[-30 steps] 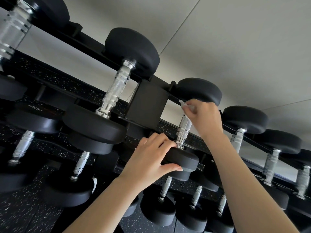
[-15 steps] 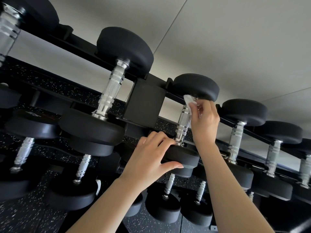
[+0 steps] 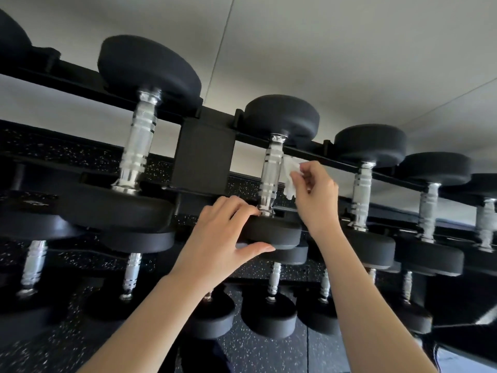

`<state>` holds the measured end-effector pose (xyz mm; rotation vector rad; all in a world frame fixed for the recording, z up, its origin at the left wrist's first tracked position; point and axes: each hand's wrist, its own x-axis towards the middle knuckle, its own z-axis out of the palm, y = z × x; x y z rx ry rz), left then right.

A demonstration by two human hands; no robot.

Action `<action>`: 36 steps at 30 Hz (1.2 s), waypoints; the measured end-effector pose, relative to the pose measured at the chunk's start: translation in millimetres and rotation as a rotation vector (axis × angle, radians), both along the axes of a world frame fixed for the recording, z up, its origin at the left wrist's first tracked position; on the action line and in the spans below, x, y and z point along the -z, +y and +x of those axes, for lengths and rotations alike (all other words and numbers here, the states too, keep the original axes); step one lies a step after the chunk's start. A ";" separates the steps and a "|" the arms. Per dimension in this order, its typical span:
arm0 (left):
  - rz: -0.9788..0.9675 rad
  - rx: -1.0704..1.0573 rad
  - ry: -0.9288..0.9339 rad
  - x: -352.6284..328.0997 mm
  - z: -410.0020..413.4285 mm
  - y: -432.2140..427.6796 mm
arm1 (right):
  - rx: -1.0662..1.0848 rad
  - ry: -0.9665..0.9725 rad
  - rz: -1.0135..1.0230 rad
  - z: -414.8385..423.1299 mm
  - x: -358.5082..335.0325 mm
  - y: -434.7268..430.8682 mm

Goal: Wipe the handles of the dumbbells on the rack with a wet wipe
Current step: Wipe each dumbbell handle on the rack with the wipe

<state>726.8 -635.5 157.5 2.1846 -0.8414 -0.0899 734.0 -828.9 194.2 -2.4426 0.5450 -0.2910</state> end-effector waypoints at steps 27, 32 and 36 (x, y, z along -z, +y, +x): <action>0.359 0.095 -0.192 -27.2 -98.9 -220.6 | 0.096 -0.075 0.150 -85.7 -3.5 -218.5; 0.309 0.053 -0.200 -27.3 -101.7 -220.5 | -0.023 -0.137 0.159 -48.0 4.3 -208.4; 0.265 0.027 -0.183 -24.0 -103.3 -221.7 | 0.049 -0.223 0.187 -26.2 7.4 -196.6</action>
